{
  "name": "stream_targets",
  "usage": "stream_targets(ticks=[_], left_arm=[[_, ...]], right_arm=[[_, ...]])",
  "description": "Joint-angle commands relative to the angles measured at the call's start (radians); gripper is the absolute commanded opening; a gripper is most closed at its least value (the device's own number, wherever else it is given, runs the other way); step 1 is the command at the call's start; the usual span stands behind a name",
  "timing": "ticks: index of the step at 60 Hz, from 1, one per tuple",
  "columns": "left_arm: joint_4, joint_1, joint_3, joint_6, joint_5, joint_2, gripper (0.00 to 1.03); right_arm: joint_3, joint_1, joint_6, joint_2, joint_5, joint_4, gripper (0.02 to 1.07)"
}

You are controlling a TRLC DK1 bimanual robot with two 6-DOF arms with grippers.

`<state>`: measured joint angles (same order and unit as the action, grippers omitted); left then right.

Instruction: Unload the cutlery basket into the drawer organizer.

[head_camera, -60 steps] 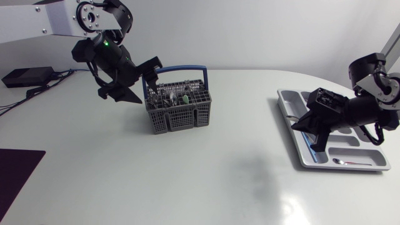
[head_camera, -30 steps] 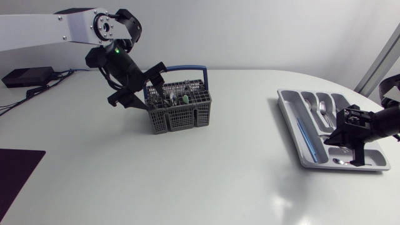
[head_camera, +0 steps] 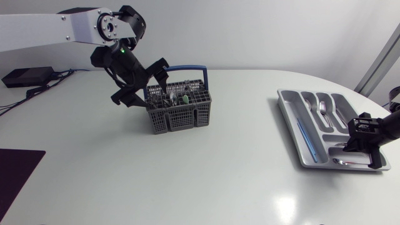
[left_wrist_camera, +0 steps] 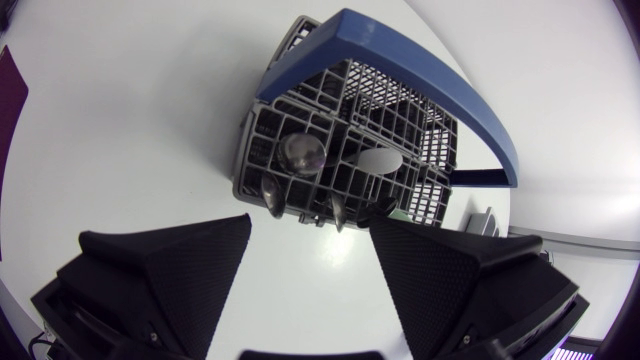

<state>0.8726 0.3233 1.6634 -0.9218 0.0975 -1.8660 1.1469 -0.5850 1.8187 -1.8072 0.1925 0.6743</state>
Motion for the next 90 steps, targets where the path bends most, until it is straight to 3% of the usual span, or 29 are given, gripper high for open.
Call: stream_targets(ticks=[1, 8, 24, 35, 43, 46, 53, 62, 66, 71, 90], left_arm=[[-0.018, 0.013, -0.016, -0.042, -0.012, -0.005, 0.89], [-0.026, 0.019, -0.017, -0.055, -0.013, -0.012, 0.94], [-0.034, 0.017, -0.028, -0.069, -0.013, -0.025, 0.94], [-0.038, 0.008, -0.028, -0.072, -0.013, -0.032, 0.93], [-0.043, 0.003, -0.048, -0.072, -0.015, -0.022, 0.92], [-0.049, 0.003, -0.060, -0.072, -0.018, -0.016, 0.89], [-0.099, 0.003, -0.122, -0.075, -0.036, 0.013, 0.83], [-0.150, -0.004, -0.166, -0.080, -0.059, 0.036, 0.71], [-0.162, -0.010, -0.175, -0.080, -0.062, 0.041, 0.63], [-0.172, -0.017, -0.183, -0.081, -0.065, 0.045, 0.58], [-0.216, -0.023, -0.229, -0.078, -0.039, 0.110, 0.58]], right_arm=[[0.030, -0.010, 0.053, -0.046, -0.033, -0.012, 0.08], [0.047, -0.021, 0.074, -0.063, -0.056, -0.021, 0.08], [0.025, -0.039, 0.137, -0.067, -0.107, -0.047, 0.09], [0.011, -0.041, 0.123, -0.029, -0.087, -0.076, 0.45], [-0.006, -0.032, 0.111, 0.003, -0.074, -0.081, 0.49], [-0.009, -0.027, 0.100, 0.012, -0.064, -0.081, 0.49], [-0.012, -0.001, 0.037, 0.037, -0.034, -0.076, 0.62], [-0.044, 0.045, -0.029, 0.089, 0.001, -0.073, 0.64], [-0.064, 0.070, -0.050, 0.115, 0.021, -0.073, 0.71], [-0.093, 0.106, -0.078, 0.147, 0.024, -0.073, 0.91], [-0.191, 0.209, -0.136, 0.213, 0.025, -0.082, 0.92]])
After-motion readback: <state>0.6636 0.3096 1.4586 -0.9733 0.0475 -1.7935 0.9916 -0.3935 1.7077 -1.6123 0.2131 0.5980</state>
